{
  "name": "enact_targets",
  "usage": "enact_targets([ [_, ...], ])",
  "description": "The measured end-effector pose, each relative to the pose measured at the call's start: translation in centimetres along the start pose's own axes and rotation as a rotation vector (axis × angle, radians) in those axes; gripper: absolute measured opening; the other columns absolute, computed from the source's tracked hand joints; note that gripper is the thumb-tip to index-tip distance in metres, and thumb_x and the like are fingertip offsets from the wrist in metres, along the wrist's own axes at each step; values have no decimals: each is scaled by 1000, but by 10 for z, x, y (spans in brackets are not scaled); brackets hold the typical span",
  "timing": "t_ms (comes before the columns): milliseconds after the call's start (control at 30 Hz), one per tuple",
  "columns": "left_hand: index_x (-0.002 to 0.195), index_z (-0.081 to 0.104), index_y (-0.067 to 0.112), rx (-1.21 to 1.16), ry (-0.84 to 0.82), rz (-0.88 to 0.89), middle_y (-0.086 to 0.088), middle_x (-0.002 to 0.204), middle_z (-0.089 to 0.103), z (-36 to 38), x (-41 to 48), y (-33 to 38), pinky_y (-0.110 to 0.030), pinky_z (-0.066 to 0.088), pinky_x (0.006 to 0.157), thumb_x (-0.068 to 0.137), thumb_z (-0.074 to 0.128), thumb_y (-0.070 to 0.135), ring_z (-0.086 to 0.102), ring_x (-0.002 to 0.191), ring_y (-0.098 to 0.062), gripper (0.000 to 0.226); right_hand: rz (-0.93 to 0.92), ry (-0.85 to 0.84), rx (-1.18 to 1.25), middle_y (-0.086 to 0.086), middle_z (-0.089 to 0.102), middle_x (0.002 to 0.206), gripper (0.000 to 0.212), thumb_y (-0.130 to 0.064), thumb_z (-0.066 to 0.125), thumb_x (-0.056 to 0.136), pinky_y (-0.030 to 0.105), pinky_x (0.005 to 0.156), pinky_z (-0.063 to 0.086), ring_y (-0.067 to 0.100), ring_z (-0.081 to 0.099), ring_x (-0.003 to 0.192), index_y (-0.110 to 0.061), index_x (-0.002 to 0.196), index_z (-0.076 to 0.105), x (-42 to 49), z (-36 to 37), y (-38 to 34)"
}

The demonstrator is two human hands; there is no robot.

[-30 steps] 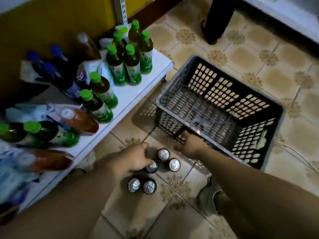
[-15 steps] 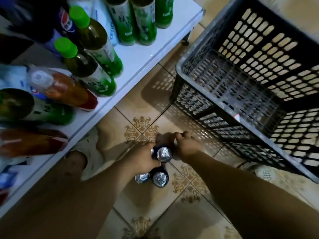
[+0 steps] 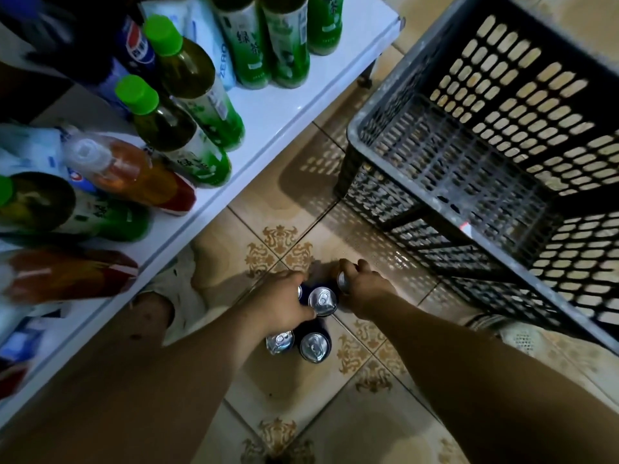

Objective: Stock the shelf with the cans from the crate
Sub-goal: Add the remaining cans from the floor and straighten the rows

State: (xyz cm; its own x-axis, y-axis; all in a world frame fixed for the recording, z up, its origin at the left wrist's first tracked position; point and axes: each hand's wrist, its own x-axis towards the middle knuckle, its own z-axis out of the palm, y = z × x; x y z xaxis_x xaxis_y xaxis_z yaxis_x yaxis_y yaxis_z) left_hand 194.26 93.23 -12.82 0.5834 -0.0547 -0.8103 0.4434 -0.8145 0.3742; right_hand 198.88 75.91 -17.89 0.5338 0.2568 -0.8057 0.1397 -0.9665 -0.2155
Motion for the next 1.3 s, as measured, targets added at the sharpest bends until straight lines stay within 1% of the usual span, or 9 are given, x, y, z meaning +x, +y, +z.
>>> enact_targets([
  [333,150,21,28,-92,16,40,0,149,38,-28,-20,30,-35,36,108,77,73,34,40,132,-21,89,-61,285,357,9,46,130,78,-54,55,74,31,93,42,31,51,116,-29,144,33,-72,-74,-4],
  [500,144,31,25,-382,205,229,5,127,54,-87,-95,66,-14,45,80,71,78,11,55,112,-12,88,-254,542,627,2,47,140,78,-46,53,72,21,94,33,18,47,124,-26,145,36,-165,-153,-42],
  [633,142,30,13,-523,319,407,-5,132,54,-136,-171,95,-21,42,96,60,84,9,53,119,-14,98,-405,725,716,-5,53,132,69,-46,59,80,21,87,38,7,49,112,-30,143,35,-242,-211,-88],
  [733,131,37,20,-606,461,488,4,114,61,-171,-235,109,-17,47,88,59,84,14,61,107,-4,86,-482,876,838,-8,53,117,60,-44,65,84,29,90,45,11,54,108,-31,138,42,-297,-244,-128],
  [833,141,34,21,-586,666,566,4,119,57,-197,-306,114,-20,48,86,68,83,17,57,107,-12,88,-541,968,938,-9,56,117,51,-53,61,80,34,91,49,14,57,107,-34,126,49,-346,-268,-167],
  [900,136,37,23,-602,761,621,7,114,57,-207,-346,113,-7,45,73,73,80,14,57,98,-8,77,-606,995,1007,-7,60,115,57,-64,57,71,43,91,52,16,60,105,-35,120,51,-378,-281,-192],
  [1033,115,47,28,-684,920,673,12,100,62,-217,-413,101,-13,47,73,72,80,9,63,93,-10,57,-726,998,1014,-2,61,115,64,-67,55,74,44,94,50,17,60,104,-27,125,52,-432,-289,-238],
  [1133,112,50,25,-722,999,688,16,93,61,-223,-456,77,-5,45,63,73,78,6,59,82,2,52,-805,853,941,-3,60,114,74,-71,61,66,47,93,51,20,61,104,-31,126,44,-462,-282,-273],
  [1300,116,46,27,-741,1008,610,9,105,64,-225,-496,22,-24,49,85,72,80,12,62,100,-11,57,-876,738,841,-4,60,109,70,-49,74,75,44,88,56,18,64,98,-25,132,41,-490,-265,-326],
])
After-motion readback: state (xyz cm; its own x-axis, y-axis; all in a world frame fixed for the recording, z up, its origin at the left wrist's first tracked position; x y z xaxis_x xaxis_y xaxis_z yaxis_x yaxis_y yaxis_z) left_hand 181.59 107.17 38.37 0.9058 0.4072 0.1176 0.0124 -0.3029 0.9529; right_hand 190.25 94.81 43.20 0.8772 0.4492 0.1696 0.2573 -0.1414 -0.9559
